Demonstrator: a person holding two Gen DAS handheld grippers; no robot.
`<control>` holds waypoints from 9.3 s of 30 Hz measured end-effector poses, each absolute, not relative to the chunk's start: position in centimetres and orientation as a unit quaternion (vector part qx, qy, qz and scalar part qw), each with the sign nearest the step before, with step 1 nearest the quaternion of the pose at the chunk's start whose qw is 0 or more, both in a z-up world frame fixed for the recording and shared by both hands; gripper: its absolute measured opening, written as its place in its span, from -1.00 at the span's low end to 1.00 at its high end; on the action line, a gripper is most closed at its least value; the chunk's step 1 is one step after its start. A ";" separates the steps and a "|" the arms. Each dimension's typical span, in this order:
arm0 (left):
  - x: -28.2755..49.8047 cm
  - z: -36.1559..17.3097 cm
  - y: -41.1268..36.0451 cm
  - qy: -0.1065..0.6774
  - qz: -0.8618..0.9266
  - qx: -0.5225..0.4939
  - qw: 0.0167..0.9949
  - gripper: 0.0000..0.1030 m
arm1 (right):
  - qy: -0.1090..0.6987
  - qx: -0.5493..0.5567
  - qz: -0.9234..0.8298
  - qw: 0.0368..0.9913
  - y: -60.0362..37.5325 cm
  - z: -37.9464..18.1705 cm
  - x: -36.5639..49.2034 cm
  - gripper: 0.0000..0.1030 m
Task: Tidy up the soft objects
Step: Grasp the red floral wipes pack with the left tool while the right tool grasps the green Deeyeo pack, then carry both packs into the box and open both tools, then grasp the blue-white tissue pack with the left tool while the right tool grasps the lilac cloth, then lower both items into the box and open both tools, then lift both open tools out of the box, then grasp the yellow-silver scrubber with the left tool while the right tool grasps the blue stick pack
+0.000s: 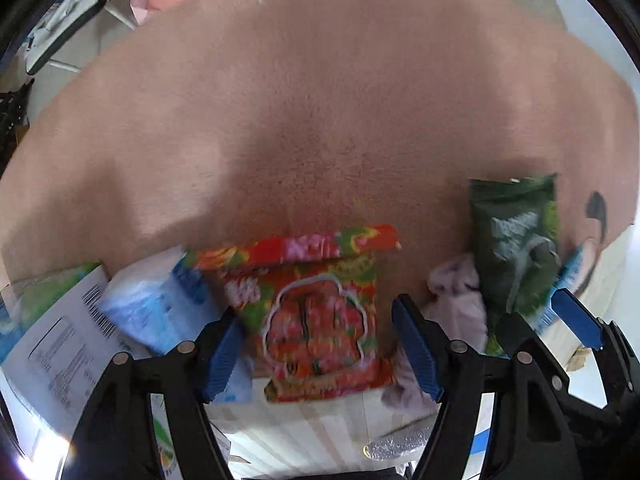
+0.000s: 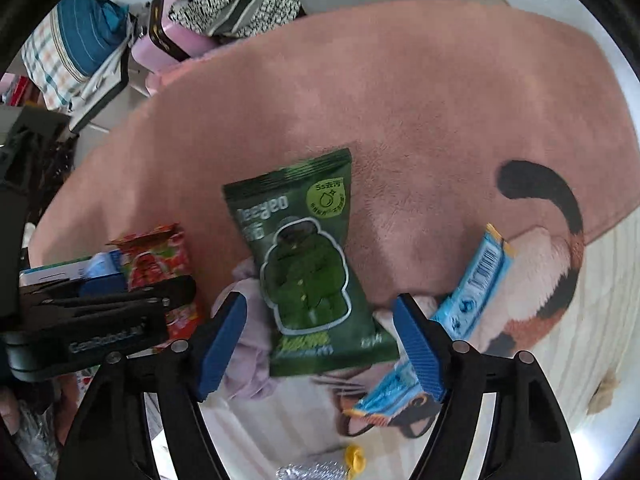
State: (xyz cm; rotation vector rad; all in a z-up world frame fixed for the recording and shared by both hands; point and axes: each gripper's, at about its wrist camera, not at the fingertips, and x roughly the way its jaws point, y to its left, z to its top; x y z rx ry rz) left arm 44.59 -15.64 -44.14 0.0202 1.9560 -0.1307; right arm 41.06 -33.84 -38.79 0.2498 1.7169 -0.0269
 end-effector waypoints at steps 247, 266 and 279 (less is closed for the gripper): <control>19.8 -19.8 20.7 0.661 0.050 -0.043 0.747 0.99 | 0.667 -0.023 0.091 0.739 4.7 -22.8 20.9 1.00; 20.7 -15.7 6.4 0.599 0.016 0.090 0.795 0.99 | 0.642 0.110 0.039 0.758 -11.3 -19.5 17.3 1.00; 22.8 -30.4 -22.8 0.682 -0.201 0.210 0.672 0.69 | 0.685 0.230 -0.151 0.675 -37.1 -31.0 11.9 1.00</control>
